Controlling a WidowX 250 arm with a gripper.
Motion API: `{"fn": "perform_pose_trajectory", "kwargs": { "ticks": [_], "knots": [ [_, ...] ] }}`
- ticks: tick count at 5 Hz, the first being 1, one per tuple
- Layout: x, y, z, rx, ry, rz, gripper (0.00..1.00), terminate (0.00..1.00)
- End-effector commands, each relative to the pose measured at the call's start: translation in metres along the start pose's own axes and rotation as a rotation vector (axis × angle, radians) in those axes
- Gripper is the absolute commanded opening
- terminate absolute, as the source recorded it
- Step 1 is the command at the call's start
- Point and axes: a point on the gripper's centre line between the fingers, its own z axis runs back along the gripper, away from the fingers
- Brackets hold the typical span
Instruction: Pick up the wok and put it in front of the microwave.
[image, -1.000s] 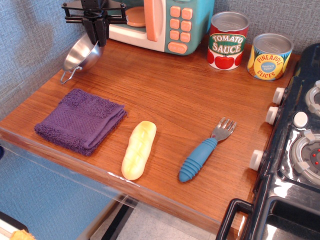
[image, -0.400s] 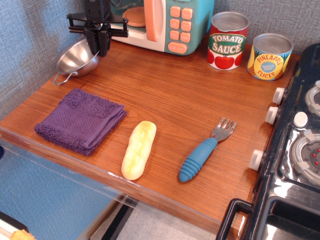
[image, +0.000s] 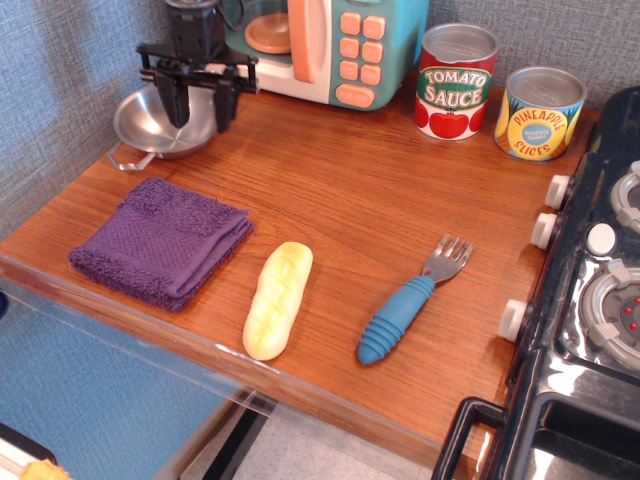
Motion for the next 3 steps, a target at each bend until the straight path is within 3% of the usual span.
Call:
{"fn": "perform_pose_trajectory", "kwargs": {
  "ticks": [1,3],
  "knots": [
    [-0.024,-0.001,0.076,-0.04,-0.192,-0.102,1.0,0.0],
    [-0.068,-0.022,0.078,-0.078,-0.19,-0.268,1.0,0.0]
  ]
}}
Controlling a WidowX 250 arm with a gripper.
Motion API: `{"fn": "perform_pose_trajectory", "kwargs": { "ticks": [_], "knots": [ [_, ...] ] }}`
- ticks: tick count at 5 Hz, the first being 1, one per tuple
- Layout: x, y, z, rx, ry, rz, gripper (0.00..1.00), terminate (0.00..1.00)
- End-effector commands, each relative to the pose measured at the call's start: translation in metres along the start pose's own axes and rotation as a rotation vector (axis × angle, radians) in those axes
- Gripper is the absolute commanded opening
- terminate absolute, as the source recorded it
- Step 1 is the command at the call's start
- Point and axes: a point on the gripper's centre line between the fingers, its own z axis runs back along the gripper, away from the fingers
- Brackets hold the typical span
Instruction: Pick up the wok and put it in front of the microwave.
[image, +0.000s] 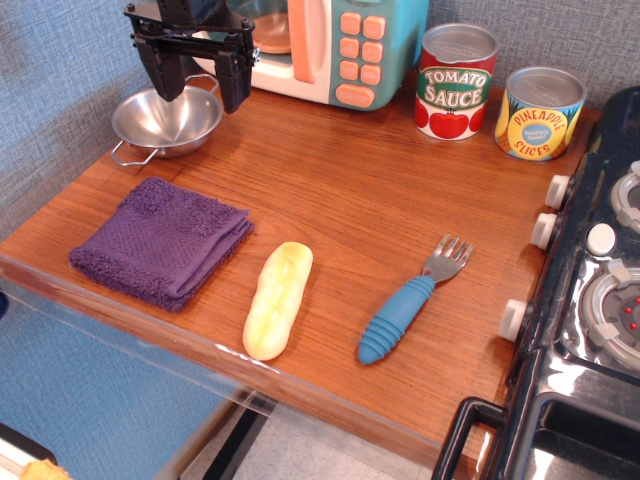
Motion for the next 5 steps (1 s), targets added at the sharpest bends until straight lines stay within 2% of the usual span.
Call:
{"fn": "perform_pose_trajectory", "kwargs": {
  "ticks": [1,2,3,4,5],
  "knots": [
    [-0.03,-0.017,0.017,0.016,-0.03,-0.076,1.0,0.0],
    [-0.037,-0.018,0.015,0.03,-0.023,-0.076,1.0,0.0],
    [-0.041,-0.017,0.015,0.114,-0.021,-0.021,1.0,0.0],
    [-0.041,-0.017,0.015,0.114,-0.021,-0.021,1.0,0.0],
    [-0.041,-0.017,0.015,0.114,-0.021,-0.021,1.0,1.0]
  ]
}}
